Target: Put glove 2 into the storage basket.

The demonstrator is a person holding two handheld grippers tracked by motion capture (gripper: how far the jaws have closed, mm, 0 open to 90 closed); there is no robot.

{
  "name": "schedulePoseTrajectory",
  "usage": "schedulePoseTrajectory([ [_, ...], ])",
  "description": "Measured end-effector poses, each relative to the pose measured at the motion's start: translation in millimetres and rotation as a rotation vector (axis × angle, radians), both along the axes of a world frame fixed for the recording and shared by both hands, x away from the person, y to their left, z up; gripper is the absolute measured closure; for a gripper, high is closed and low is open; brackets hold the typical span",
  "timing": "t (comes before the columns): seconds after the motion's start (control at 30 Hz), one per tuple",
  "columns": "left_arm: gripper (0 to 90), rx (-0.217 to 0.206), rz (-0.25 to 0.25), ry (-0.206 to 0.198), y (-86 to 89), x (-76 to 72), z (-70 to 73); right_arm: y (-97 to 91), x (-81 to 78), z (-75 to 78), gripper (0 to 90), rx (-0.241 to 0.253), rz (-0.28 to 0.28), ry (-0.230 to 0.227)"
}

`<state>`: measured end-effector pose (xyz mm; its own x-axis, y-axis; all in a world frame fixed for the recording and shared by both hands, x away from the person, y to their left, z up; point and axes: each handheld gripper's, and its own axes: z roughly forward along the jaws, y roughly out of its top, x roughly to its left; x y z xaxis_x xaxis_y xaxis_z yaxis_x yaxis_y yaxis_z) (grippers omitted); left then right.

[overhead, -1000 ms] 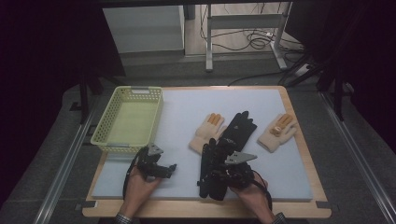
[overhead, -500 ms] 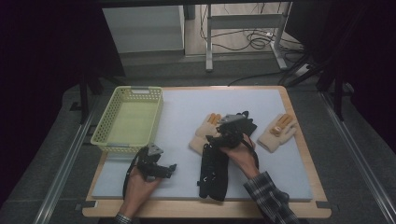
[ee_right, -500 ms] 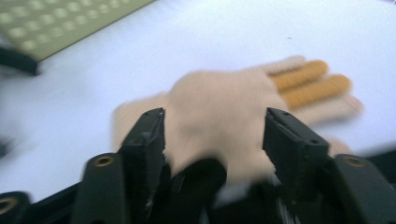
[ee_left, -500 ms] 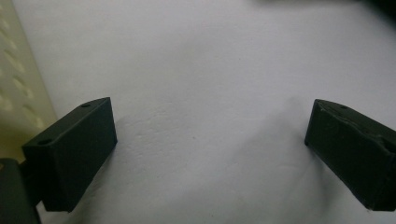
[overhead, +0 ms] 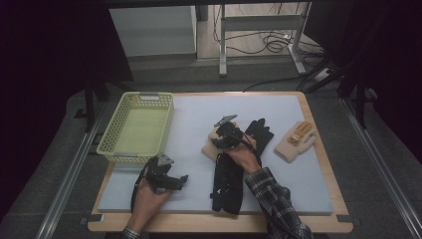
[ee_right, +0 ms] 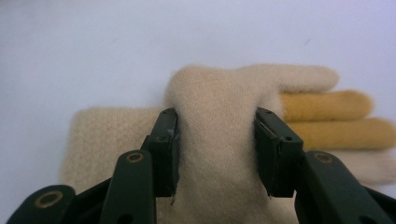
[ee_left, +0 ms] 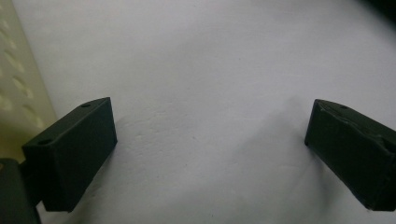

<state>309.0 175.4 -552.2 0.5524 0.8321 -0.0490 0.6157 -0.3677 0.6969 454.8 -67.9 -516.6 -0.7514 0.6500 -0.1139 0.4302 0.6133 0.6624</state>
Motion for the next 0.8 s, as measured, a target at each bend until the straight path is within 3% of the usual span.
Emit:
schedulePoseTrajectory([
  [0.1,2.2,-0.001,-0.001,0.001,0.0,0.0,0.0,4.5,11.3,10.0,51.8,0.032,-0.014,-0.035],
  [0.13,2.1,-0.001,-0.001,0.001,0.1,0.0,0.0,6.6,18.3,12.6,49.0,0.050,-0.009,-0.030],
  [0.2,2.1,-0.001,-0.001,0.001,0.1,0.0,0.1,10.0,29.0,8.9,39.9,0.063,-0.003,0.023],
  [0.3,2.1,0.000,-0.002,0.001,0.2,0.0,0.0,9.2,34.2,0.6,31.7,0.070,-0.005,0.040],
  [0.47,2.1,0.007,-0.006,0.003,0.5,0.1,0.3,-13.7,16.1,18.9,30.7,0.126,-0.005,0.018],
  [0.63,2.1,0.000,-0.001,0.001,0.0,0.0,0.1,-48.8,-8.1,38.0,39.9,0.131,-0.040,0.006],
  [0.8,2.1,0.000,-0.001,0.001,0.0,0.0,0.0,-85.9,-21.4,41.6,42.7,0.129,-0.092,0.013],
])
